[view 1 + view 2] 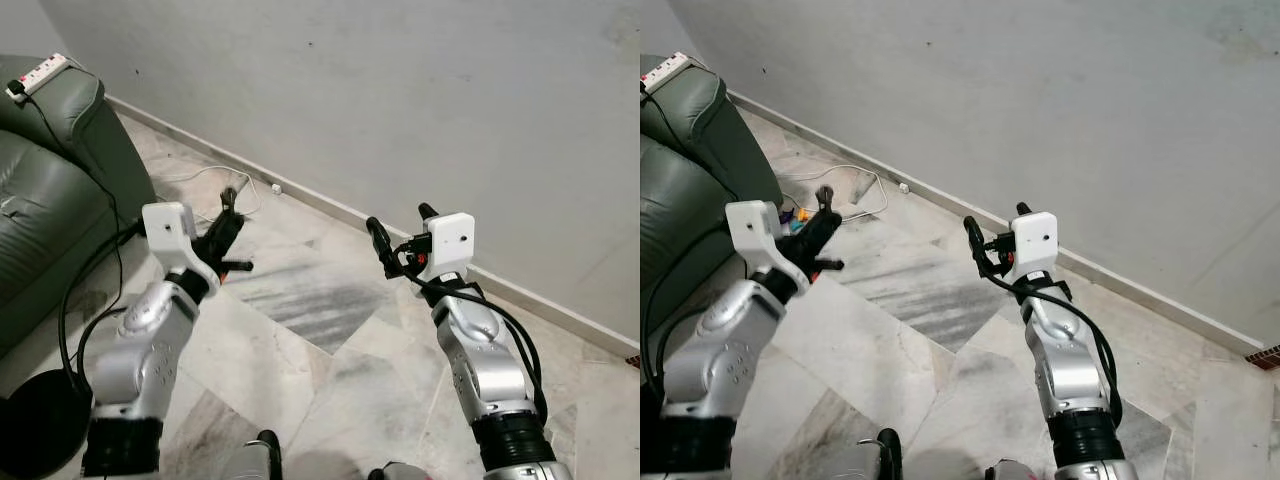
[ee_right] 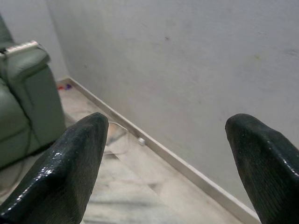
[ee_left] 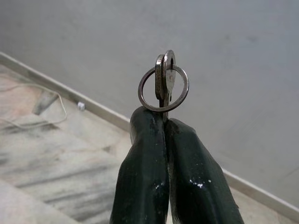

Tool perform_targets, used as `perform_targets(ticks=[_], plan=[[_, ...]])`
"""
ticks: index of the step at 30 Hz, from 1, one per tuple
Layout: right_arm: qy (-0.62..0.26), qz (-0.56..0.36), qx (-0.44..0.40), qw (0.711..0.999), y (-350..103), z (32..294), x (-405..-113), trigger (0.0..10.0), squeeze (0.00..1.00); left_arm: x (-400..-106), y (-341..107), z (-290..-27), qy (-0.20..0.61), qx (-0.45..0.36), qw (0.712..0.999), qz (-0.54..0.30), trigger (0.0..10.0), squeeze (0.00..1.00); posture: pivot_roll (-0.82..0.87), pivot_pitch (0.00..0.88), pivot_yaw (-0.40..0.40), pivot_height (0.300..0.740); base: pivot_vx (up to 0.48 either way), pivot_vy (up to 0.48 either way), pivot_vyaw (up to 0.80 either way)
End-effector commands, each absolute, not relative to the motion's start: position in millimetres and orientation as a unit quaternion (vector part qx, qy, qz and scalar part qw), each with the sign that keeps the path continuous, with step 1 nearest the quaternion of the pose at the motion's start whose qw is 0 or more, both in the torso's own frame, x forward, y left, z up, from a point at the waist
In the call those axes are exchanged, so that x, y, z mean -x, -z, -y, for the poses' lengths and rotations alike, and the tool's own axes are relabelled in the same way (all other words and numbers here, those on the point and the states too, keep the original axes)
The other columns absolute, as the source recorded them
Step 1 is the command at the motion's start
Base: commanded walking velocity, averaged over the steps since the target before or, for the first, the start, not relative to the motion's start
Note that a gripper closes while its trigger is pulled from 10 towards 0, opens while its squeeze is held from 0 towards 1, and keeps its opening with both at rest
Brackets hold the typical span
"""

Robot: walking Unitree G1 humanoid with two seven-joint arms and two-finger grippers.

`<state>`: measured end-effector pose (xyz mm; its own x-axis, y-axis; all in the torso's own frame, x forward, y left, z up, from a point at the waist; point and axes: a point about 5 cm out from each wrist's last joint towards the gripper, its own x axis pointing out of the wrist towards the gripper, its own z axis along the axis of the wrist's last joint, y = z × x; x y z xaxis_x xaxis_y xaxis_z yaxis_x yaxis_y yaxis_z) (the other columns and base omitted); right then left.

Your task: Hang keys on a hook

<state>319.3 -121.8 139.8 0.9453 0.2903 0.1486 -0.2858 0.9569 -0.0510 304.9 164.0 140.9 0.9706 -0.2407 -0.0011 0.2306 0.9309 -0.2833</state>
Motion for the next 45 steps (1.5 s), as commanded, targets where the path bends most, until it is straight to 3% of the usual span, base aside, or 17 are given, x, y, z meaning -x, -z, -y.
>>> perform_targets(ticks=[1, 11, 30, 45], plan=[[-0.145, 0.071, 0.019, 0.987, -136.3, 120.4, -315.6, 10.0, 0.00, -301.8, -135.5, -163.6, 0.098, 0.134, 0.986, -0.020, 10.0, 0.00, -0.04, 0.211, 0.022, 0.740, 0.000, 0.000, -0.76], [-0.137, 0.064, 0.024, 0.988, -133.9, 116.9, -315.1, 10.0, 0.00, -301.4, -135.9, -159.7, 0.059, 0.125, 0.990, -0.014, 10.0, 0.00, -0.03, 0.202, 0.024, 0.740, 0.000, 0.000, -0.76], [-0.151, 0.064, 0.011, 0.986, -131.9, 105.4, -307.6, 10.0, 0.00, -309.9, -140.2, -161.2, 0.066, 0.128, 0.989, -0.025, 10.0, 0.00, -0.03, 0.207, 0.038, 0.740, 0.000, 0.000, -0.73], [-0.154, 0.067, 0.005, 0.986, -133.7, 104.3, -307.5, 10.0, 0.00, -314.7, -140.5, -167.1, 0.055, 0.143, 0.987, -0.036, 10.0, 0.00, -0.03, 0.208, 0.042, 0.740, 0.000, 0.331, 0.00]])
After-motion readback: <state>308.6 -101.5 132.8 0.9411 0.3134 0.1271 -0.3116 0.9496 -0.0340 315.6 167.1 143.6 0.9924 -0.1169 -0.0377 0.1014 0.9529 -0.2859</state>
